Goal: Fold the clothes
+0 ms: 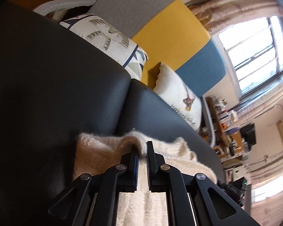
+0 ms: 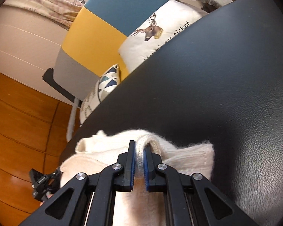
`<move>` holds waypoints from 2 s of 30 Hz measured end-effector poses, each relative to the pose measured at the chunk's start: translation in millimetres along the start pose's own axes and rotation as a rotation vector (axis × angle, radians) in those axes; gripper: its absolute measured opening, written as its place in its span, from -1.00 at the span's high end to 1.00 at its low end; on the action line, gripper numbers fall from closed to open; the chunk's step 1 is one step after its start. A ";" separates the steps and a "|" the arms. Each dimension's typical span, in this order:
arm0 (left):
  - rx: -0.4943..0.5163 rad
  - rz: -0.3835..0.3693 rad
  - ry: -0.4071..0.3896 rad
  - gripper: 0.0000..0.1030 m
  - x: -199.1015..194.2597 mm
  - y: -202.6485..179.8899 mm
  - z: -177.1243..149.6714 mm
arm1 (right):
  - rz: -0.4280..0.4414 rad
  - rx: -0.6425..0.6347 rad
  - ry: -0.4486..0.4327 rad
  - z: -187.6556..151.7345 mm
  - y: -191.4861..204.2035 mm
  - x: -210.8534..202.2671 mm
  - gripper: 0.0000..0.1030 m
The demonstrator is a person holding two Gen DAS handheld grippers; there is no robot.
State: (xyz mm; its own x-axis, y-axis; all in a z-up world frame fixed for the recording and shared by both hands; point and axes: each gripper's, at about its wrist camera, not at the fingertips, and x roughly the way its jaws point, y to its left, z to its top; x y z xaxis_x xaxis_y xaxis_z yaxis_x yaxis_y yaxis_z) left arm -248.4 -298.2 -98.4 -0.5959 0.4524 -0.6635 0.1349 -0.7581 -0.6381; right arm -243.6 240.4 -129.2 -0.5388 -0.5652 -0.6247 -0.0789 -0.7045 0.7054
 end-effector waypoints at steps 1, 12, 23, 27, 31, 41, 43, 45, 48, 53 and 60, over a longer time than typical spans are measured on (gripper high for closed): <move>0.011 0.018 0.014 0.82 5.7 -0.7 -1.3 | -0.002 0.008 0.001 -1.8 -1.9 2.1 0.87; -0.102 0.013 0.010 0.50 -3.7 12.1 4.8 | -0.012 0.017 -0.147 12.7 9.5 -24.8 0.48; 0.064 0.035 -0.031 -0.04 -43.4 -39.7 -32.9 | -0.102 -0.580 0.049 -49.9 139.7 -2.9 0.48; 0.319 0.181 0.018 -0.08 -17.9 -82.9 -74.2 | -0.218 -0.769 0.125 -82.1 173.6 39.4 0.49; 0.435 0.343 0.052 -0.08 12.1 -94.0 -89.4 | -0.295 -0.804 0.194 -94.3 183.8 79.1 0.48; 0.551 0.524 0.067 0.29 44.3 -114.3 -103.1 | -0.342 -0.711 0.205 -97.2 179.6 102.7 0.95; 0.537 0.506 0.063 0.72 42.7 -117.5 -97.2 | -0.323 -0.681 0.193 -90.8 180.2 98.2 0.98; 0.523 0.489 0.059 0.78 41.0 -120.8 -91.4 | -0.306 -0.654 0.158 -82.1 182.4 89.7 1.00; 0.502 0.463 0.053 0.80 38.6 -125.6 -82.6 | -0.286 -0.629 0.099 -70.3 186.7 77.7 1.00; 0.473 0.435 0.054 0.81 42.1 -127.0 -72.4 | -0.258 -0.612 0.100 -66.6 186.4 79.2 1.00; 0.492 0.424 0.059 0.77 54.6 -120.0 -80.7 | -0.382 -0.635 0.120 -81.0 186.3 79.8 0.49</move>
State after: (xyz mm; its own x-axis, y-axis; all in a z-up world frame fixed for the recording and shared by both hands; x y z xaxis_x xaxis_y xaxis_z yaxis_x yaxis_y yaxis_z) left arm -233.3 -144.7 -89.6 -0.5242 0.0815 -0.8477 -0.0381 -0.9967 -0.0723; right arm -233.4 29.3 -74.7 -0.4731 -0.2492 -0.8450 0.2770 -0.9526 0.1259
